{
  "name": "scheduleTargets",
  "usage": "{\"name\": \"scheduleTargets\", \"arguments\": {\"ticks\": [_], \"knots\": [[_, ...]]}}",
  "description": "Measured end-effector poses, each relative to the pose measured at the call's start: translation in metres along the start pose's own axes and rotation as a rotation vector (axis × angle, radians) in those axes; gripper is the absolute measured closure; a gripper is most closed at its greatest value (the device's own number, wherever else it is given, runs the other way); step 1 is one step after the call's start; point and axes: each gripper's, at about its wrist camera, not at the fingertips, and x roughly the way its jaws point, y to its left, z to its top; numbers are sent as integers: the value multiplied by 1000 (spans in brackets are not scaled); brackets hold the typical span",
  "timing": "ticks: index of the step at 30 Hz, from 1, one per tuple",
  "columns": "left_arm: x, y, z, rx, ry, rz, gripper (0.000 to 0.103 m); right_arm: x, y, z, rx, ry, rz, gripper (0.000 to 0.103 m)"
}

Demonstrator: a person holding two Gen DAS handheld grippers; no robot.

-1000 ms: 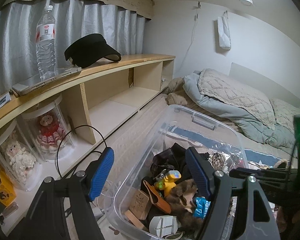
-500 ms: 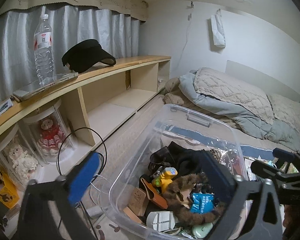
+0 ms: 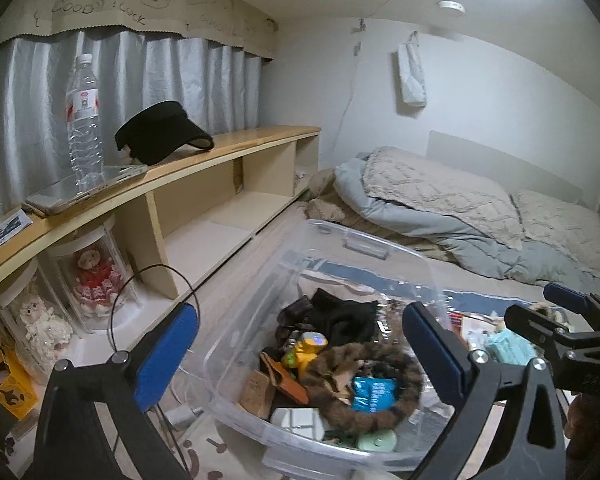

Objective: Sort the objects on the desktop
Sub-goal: 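Withdraw both grippers from the bin back over the bed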

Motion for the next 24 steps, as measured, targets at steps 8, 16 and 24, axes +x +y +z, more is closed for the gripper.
{"name": "scheduleTargets", "arguments": {"ticks": [8, 16, 24], "knots": [[-17, -22, -2, 48, -19, -44, 0, -39, -15, -8, -39, -45, -51, 0], [-27, -44, -5, 79, -30, -97, 0, -73, -47, -20, -21, -65, -112, 0], [-31, -68, -7, 100, -44, -158, 0, -106, -87, -34, 21, -103, -199, 0]]}}
